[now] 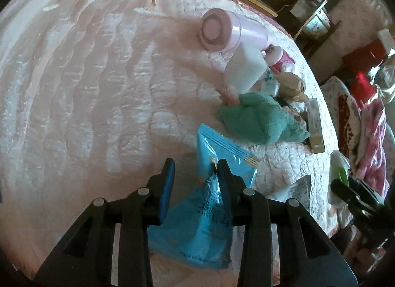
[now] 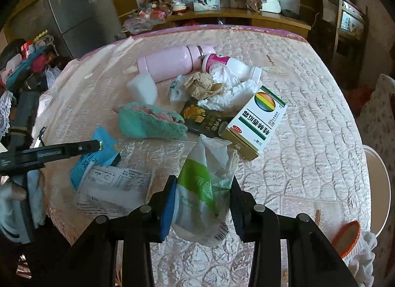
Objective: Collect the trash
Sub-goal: 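Carry both bags to the white bucket and open both tools to drop them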
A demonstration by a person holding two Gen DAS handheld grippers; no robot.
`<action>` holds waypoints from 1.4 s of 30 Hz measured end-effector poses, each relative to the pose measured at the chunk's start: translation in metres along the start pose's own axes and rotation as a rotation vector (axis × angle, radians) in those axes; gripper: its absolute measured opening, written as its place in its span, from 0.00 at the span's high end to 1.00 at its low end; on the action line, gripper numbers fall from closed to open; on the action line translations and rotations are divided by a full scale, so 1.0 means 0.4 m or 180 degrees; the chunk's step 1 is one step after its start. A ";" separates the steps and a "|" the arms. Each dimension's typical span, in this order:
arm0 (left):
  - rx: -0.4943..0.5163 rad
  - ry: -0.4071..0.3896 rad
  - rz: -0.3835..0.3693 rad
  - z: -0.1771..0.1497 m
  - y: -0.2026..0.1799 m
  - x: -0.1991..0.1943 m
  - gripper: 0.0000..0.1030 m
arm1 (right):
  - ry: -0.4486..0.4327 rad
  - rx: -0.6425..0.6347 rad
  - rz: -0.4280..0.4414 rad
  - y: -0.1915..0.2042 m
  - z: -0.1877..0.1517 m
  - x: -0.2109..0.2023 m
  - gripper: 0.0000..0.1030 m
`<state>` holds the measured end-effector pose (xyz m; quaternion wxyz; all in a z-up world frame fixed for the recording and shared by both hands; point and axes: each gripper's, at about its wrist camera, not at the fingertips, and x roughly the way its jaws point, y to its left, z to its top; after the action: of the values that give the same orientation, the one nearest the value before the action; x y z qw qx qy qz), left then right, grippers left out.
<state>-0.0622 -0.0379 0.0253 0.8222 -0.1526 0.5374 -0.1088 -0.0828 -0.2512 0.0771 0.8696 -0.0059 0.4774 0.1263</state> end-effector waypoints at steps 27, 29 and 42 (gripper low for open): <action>0.0904 -0.0683 -0.0132 0.094 -0.318 -0.199 0.92 | -0.0333 0.0179 -0.0104 -0.138 0.008 -0.135 0.63; 0.0994 -0.0597 -0.0221 0.085 -0.378 -0.179 0.92 | -0.0337 0.0239 -0.0171 -0.175 0.001 -0.150 0.63; 0.1625 -0.0119 -0.0634 0.015 -0.834 0.024 0.91 | -0.0259 0.0759 -0.0652 -0.523 -0.072 -0.246 0.62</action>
<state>-0.0580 -0.3504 0.1420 0.8291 0.0055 0.4597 -0.3182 -0.1101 -0.4784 0.1202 0.8910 0.0538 0.4503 -0.0205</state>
